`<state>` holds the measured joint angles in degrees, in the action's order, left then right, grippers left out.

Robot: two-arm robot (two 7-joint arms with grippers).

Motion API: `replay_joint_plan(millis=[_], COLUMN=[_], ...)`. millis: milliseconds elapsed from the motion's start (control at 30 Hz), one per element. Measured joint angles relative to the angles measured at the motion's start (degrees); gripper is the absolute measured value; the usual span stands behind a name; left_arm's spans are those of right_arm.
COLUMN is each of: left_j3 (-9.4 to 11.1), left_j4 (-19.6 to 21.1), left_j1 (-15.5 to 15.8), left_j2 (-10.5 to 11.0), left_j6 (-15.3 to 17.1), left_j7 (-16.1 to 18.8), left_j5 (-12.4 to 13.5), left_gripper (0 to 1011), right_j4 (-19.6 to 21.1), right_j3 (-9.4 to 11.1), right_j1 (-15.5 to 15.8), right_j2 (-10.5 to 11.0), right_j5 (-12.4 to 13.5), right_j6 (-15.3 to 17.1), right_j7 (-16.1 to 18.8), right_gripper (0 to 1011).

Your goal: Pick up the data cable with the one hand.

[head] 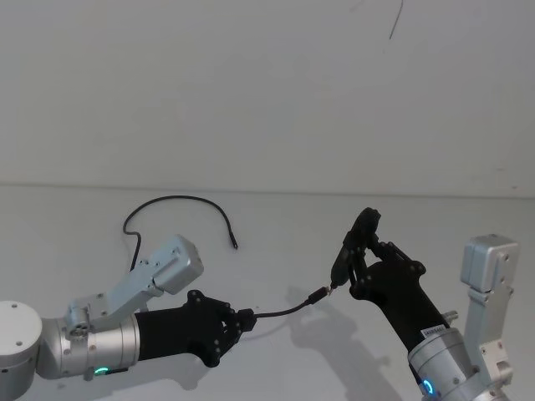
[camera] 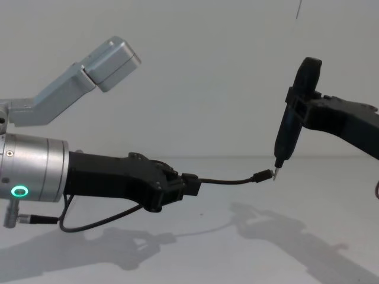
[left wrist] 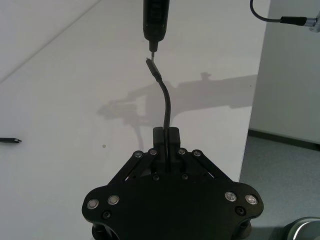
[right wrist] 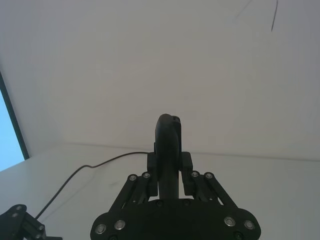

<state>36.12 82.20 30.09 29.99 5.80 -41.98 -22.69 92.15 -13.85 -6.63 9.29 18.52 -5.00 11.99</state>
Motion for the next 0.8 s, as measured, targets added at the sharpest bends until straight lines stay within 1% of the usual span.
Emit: replay_joint_plan(millis=[800], left_j3=[0.0], left_j4=[0.0], left_j1=[0.0], left_j2=[0.0], left_j6=[0.0], left_j7=[0.0], left_j5=[0.0], left_gripper=[43], right_j4=[0.07], right_j3=[0.26], right_j1=[-0.11], right_j2=[-0.81], right_j5=[-0.37], right_j6=[-0.18], right_j7=[0.93], right_gripper=[269])
